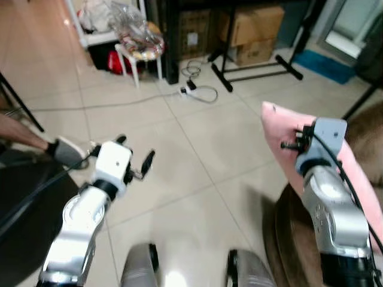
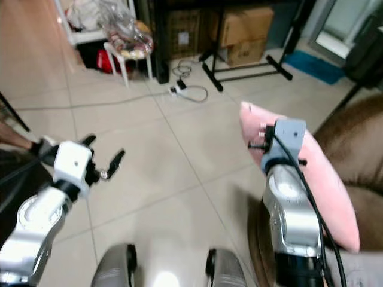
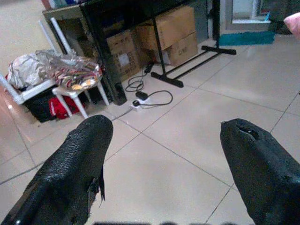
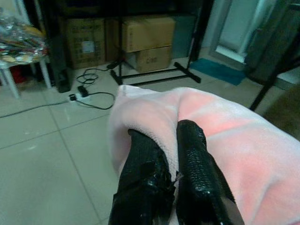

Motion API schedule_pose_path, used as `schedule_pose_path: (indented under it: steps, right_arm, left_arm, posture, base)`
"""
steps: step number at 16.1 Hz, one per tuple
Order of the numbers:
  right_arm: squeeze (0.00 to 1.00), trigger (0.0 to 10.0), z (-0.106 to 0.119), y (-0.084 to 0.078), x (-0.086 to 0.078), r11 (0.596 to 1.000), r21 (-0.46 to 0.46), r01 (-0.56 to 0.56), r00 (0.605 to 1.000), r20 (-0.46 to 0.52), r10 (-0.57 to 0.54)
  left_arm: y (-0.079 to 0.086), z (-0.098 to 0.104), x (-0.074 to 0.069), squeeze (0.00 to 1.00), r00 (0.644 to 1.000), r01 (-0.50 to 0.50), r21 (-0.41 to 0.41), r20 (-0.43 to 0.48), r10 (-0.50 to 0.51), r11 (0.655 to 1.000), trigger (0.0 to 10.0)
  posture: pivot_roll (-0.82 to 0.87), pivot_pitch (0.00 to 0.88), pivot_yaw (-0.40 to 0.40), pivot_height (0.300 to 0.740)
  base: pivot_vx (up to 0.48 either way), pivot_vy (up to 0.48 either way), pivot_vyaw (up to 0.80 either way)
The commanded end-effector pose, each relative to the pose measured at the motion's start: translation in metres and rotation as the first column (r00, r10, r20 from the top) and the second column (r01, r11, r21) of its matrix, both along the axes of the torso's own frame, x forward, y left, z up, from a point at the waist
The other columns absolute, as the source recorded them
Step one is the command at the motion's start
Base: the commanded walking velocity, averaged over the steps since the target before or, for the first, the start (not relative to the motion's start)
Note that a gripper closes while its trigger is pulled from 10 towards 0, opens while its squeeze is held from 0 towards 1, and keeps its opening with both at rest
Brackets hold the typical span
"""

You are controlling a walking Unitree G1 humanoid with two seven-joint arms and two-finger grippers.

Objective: Move the pillow to the sofa from floor

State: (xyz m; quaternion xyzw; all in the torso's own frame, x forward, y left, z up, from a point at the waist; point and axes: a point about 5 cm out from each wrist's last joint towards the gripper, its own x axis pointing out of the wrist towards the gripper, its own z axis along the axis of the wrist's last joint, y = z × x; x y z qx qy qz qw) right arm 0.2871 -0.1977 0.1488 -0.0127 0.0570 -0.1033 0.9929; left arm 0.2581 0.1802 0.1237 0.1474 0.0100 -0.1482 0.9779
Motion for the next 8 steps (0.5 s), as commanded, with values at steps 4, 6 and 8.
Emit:
schedule_pose_path:
  steps: [4, 6, 8]
  right_arm:
    - [0.0, 10.0, 0.0083, 0.0059, -0.0002, 0.998, 0.047, -0.037, 0.998, 0.056, 0.035]
    - [0.0, 10.0, 0.0078, 0.0064, -0.0021, 0.997, 0.06, -0.043, 0.998, 0.057, 0.039]
    - [0.0, 10.0, 0.0077, 0.0099, -0.0029, 0.996, 0.055, -0.075, 0.996, 0.059, 0.071]
  left_arm:
    - [0.0003, 0.0024, 0.0007, 0.0, 1.0, -0.01, -0.005, 0.025, 0.01, 1.0, 10.0]
    - [0.0, 0.0023, 0.0009, 0.0, 1.0, -0.011, -0.003, 0.027, 0.011, 1.0, 10.0]
    - [-0.0014, 0.002, 0.0012, 0.0, 1.0, 0.002, -0.006, 0.023, -0.002, 1.0, 10.0]
  posture:
    - [0.03, 0.0, -0.038, 0.715]
    - [0.02, 0.0, -0.037, 0.735]
    - [0.02, 0.0, -0.035, 0.74]
  base:
    - [0.0, 0.0, 0.0]
    - [0.0, 0.0, 0.0]
    - [0.0, 0.0, 0.0]
